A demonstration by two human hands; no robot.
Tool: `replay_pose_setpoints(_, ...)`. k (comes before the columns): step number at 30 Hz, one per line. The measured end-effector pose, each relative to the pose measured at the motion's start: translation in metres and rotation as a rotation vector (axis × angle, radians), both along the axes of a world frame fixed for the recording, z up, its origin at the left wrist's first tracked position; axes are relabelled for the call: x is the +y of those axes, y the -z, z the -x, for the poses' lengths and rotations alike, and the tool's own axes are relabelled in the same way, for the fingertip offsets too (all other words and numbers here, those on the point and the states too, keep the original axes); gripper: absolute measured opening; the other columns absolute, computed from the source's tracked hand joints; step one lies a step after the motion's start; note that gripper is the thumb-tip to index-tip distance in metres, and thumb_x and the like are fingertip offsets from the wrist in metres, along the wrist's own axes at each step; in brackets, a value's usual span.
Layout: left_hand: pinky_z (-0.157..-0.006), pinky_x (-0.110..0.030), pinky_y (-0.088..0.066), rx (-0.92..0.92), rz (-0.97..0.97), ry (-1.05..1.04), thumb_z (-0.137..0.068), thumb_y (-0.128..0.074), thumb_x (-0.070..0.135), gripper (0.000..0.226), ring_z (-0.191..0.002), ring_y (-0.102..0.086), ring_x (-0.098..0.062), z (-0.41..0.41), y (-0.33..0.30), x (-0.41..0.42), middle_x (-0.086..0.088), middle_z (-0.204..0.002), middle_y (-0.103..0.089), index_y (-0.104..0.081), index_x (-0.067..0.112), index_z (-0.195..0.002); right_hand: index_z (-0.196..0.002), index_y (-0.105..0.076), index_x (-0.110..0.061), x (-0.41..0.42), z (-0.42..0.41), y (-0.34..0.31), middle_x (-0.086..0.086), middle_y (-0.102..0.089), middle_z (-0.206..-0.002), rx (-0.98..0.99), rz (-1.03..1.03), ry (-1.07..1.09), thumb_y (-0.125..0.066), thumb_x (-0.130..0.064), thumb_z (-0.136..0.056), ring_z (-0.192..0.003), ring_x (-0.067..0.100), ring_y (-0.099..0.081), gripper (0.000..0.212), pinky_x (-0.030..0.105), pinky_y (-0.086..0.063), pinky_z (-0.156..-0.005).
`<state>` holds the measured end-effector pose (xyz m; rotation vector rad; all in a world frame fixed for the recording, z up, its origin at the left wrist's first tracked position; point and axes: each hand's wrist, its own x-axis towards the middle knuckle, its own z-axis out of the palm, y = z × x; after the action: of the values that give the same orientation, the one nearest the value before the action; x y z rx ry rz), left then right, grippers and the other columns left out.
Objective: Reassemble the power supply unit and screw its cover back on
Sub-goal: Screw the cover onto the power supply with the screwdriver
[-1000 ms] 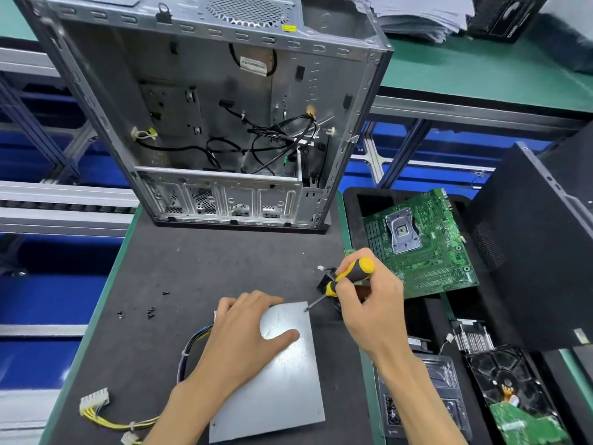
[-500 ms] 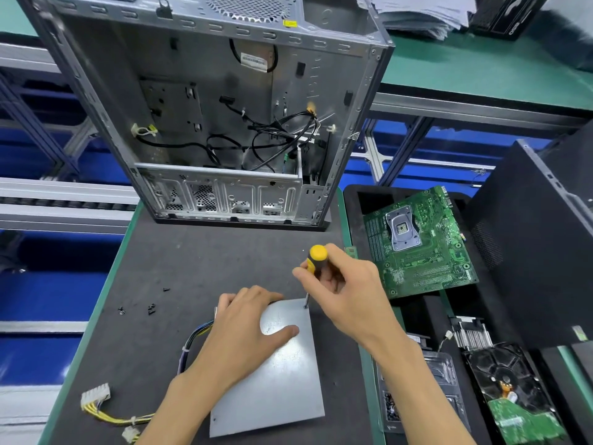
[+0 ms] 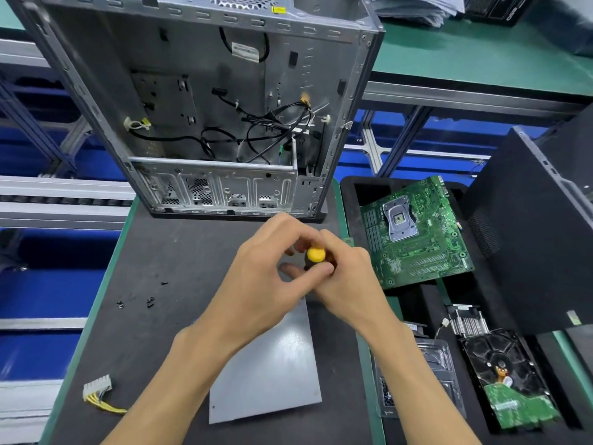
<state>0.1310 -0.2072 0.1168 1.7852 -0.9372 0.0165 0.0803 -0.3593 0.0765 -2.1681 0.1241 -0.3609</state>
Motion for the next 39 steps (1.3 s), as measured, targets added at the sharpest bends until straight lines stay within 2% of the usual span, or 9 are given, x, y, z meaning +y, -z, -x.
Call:
replay_pose_setpoints(4,-0.089,-0.026,-0.052,0.032,-0.002,0.044,-0.085,-0.076,-0.003,0.027,-0.101,-0.065,-0.017,-0.006,-0.003,0.002,0.007,-0.102,-0.07,-0.074,0.012,-0.108,-0.099,-0.062,-0.018,-0.006,0.007,-0.001,-0.011,-0.047,-0.057,0.006,-0.063,-0.038,-0.072,-0.033,-0.084,-0.053,0.009,-0.041,0.023,0.019,-0.037,-0.052)
replay_pose_setpoints(8,-0.098,-0.025,-0.05,0.129,-0.014,0.118,-0.088,-0.066,-0.007,0.037,-0.112,-0.065,-0.018,-0.006,-0.002,0.006,0.011,-0.11,-0.071,-0.074,0.017,-0.114,-0.096,-0.072,-0.021,-0.005,0.013,-0.001,-0.014,-0.046,-0.058,0.04,-0.144,-0.067,-0.062,-0.036,-0.082,-0.053,0.004,-0.04,0.022,0.01,-0.034,-0.053)
replay_pose_setpoints(13,-0.088,-0.029,-0.051,0.139,0.027,0.066,-0.087,-0.076,0.005,0.027,-0.103,-0.062,-0.022,-0.007,-0.002,-0.001,0.005,-0.105,-0.065,-0.076,0.021,-0.109,-0.098,-0.067,-0.006,-0.006,0.008,-0.002,-0.001,-0.053,-0.062,0.054,-0.17,-0.045,-0.07,-0.03,-0.081,-0.055,0.004,-0.041,0.03,0.014,-0.038,-0.055)
replay_pose_setpoints(18,-0.099,-0.028,-0.051,0.197,-0.019,0.086,-0.092,-0.056,0.003,0.035,-0.116,-0.064,-0.017,-0.006,0.0,0.002,0.012,-0.112,-0.07,-0.07,0.021,-0.118,-0.089,-0.065,-0.028,-0.007,0.009,-0.001,-0.012,-0.044,-0.056,0.071,-0.223,-0.113,-0.069,-0.027,-0.086,-0.053,0.004,-0.035,0.005,0.016,-0.034,-0.052)
replay_pose_setpoints(22,-0.089,-0.031,-0.052,0.136,-0.002,0.039,-0.087,-0.076,0.014,0.024,-0.102,-0.062,-0.022,-0.004,-0.002,-0.004,0.004,-0.104,-0.064,-0.074,0.018,-0.11,-0.091,-0.061,-0.001,-0.009,0.007,0.002,0.01,-0.053,-0.061,0.07,-0.208,-0.073,-0.075,-0.015,-0.084,-0.056,0.007,-0.037,0.021,0.017,-0.035,-0.053)
replay_pose_setpoints(28,-0.098,-0.025,-0.051,0.21,-0.021,0.052,-0.089,-0.054,0.005,0.043,-0.114,-0.064,-0.016,-0.005,-0.003,-0.001,0.011,-0.109,-0.071,-0.065,0.023,-0.127,-0.094,-0.063,-0.021,-0.011,0.009,0.002,-0.011,-0.049,-0.055,0.09,-0.288,-0.133,-0.074,-0.019,-0.085,-0.053,0.007,-0.038,0.015,0.014,-0.035,-0.053)
replay_pose_setpoints(33,-0.09,-0.035,-0.053,0.146,-0.007,0.021,-0.088,-0.075,0.005,0.027,-0.099,-0.063,-0.023,-0.001,-0.002,-0.008,0.001,-0.102,-0.065,-0.073,0.017,-0.113,-0.092,-0.058,-0.017,-0.013,0.009,0.0,0.005,-0.053,-0.061,0.079,-0.239,-0.094,-0.075,-0.015,-0.085,-0.058,0.011,-0.043,0.019,0.033,-0.041,-0.056)
replay_pose_setpoints(36,-0.1,-0.028,-0.05,0.196,-0.03,0.058,-0.091,-0.059,0.0,0.043,-0.113,-0.064,-0.017,-0.001,-0.003,-0.006,0.008,-0.11,-0.07,-0.067,0.022,-0.127,-0.098,-0.061,-0.04,-0.017,0.011,0.003,-0.011,-0.051,-0.056,0.1,-0.246,-0.159,-0.073,-0.014,-0.088,-0.055,0.004,-0.042,0.03,0.016,-0.039,-0.056)
replay_pose_setpoints(39,-0.095,-0.024,-0.048,0.134,-0.073,0.062,-0.091,-0.065,0.007,0.032,-0.11,-0.059,-0.014,0.003,-0.004,-0.01,0.009,-0.109,-0.064,-0.07,0.022,-0.119,-0.096,-0.064,-0.022,-0.017,0.011,0.005,-0.01,-0.052,-0.06,0.107,-0.22,-0.07,-0.076,-0.019,-0.082,-0.055,0.004,-0.042,0.018,0.014,-0.037,-0.055)
